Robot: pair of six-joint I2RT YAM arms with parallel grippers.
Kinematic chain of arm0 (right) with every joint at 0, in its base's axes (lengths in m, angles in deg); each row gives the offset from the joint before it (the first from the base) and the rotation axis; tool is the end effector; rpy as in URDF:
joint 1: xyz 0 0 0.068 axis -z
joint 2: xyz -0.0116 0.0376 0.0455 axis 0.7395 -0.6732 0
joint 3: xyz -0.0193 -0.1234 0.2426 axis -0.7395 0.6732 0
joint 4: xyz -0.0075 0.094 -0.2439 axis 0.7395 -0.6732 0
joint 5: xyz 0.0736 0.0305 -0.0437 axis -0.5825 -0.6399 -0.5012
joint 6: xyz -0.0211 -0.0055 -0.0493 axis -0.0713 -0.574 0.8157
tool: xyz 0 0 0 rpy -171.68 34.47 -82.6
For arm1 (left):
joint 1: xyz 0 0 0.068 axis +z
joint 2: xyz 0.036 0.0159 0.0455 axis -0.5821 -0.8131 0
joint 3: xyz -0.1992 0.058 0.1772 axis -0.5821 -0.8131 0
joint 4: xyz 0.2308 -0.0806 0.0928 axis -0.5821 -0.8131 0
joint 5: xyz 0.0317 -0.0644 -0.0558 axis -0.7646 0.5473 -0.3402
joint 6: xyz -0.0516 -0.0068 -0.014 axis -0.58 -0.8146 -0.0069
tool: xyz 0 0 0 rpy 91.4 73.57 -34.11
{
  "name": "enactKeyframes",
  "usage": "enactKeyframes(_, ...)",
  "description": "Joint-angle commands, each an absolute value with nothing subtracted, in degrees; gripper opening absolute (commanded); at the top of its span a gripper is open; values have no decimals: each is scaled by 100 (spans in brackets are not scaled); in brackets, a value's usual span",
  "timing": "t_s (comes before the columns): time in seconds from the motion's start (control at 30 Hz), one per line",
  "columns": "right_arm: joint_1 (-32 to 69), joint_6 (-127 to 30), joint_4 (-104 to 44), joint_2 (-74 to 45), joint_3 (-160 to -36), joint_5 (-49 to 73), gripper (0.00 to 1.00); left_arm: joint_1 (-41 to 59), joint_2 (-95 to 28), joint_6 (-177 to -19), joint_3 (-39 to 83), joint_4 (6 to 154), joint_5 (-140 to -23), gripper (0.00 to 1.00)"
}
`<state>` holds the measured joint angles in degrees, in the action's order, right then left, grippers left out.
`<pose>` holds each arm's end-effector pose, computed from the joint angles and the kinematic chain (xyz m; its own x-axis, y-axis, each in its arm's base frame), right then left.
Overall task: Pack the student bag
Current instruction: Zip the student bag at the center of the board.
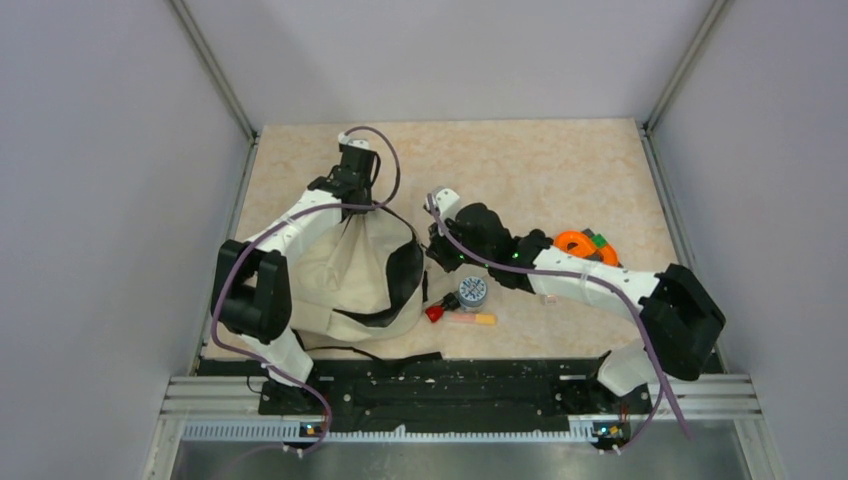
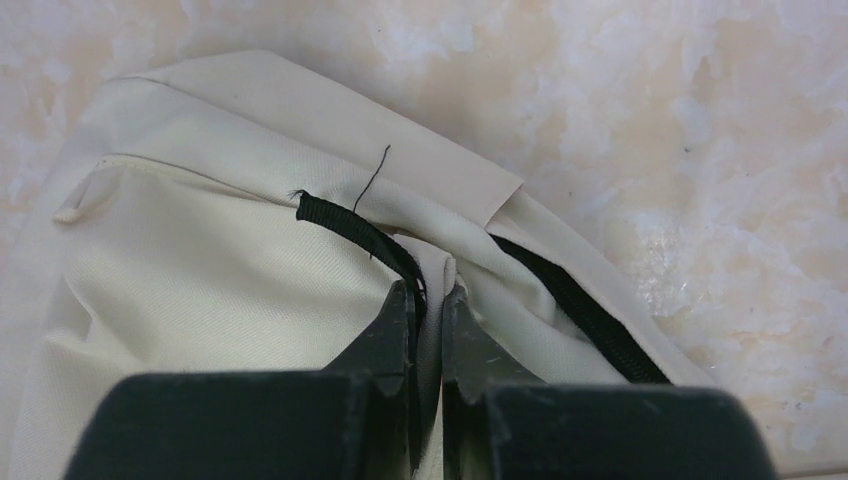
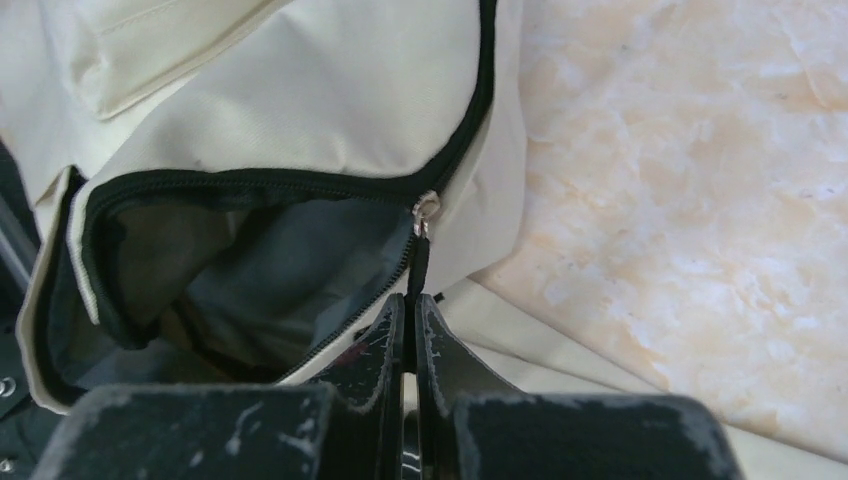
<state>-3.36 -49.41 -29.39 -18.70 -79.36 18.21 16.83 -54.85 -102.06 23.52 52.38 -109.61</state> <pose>0.2127 0.2644 0.2609 -0.4028 -0.2889 -0.8685 -0.7432 0.6570 0.1262 0.3554 -0.1079 0.2517 -0.7132 -0.0233 -0.7006 -0.1050 0.9917 0.0739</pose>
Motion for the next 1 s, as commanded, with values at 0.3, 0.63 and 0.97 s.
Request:
enactKeyframes(0.3, -915, -5295, -2938, -852, -7124, 1429, 0, 1951, -5752, -10290, 3133, 5449, -11894, 0)
enactKeyframes(0.63, -934, -5386, -2349, -949, -6993, 1727, 0, 1718, -5207, -10422, 3140, 4711, -11282, 54)
enactKeyframes(0.97, -931, -5397, -1688, -1193, -6875, 1830, 0, 652, -3517, -11305, 1887, 4982, -10844, 69)
